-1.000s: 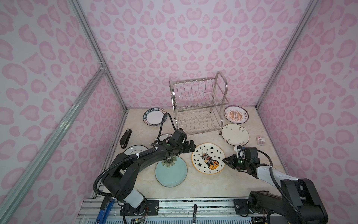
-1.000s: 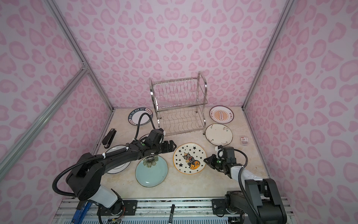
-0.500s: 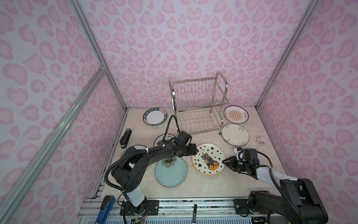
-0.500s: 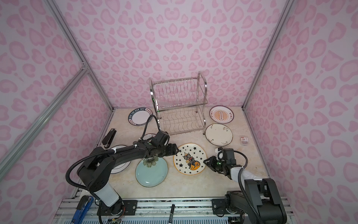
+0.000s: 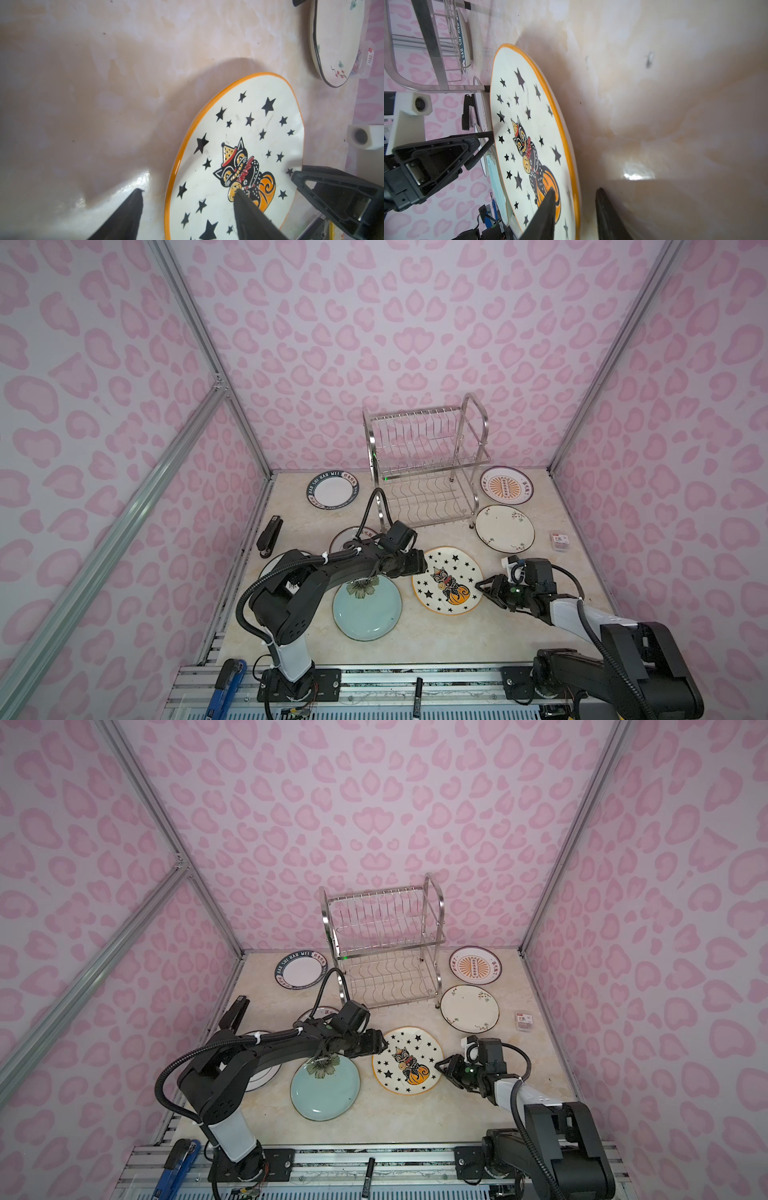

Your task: Load the plates into the dish rack

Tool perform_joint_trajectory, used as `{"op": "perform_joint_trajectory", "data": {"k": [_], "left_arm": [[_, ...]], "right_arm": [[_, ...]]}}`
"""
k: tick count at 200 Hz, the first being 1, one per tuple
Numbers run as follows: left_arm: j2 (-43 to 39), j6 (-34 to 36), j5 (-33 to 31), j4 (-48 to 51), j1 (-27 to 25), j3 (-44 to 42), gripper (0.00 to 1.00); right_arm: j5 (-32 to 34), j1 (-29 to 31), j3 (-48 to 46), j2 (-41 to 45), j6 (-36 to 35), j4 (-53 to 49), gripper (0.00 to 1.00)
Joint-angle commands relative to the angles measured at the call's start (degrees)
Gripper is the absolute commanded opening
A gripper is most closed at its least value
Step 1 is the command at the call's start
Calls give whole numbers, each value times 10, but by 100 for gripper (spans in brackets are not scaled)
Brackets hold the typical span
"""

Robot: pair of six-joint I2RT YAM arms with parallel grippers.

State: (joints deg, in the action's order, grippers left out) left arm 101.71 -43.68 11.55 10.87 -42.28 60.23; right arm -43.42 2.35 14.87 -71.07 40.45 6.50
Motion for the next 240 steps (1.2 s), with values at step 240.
{"op": "perform_joint_trajectory", "data": {"k": [240], "left_arm": [[41,26,37,25,-18,47,57]], "right_arm": [[-38,52,-23,-139,122,232,28]]}}
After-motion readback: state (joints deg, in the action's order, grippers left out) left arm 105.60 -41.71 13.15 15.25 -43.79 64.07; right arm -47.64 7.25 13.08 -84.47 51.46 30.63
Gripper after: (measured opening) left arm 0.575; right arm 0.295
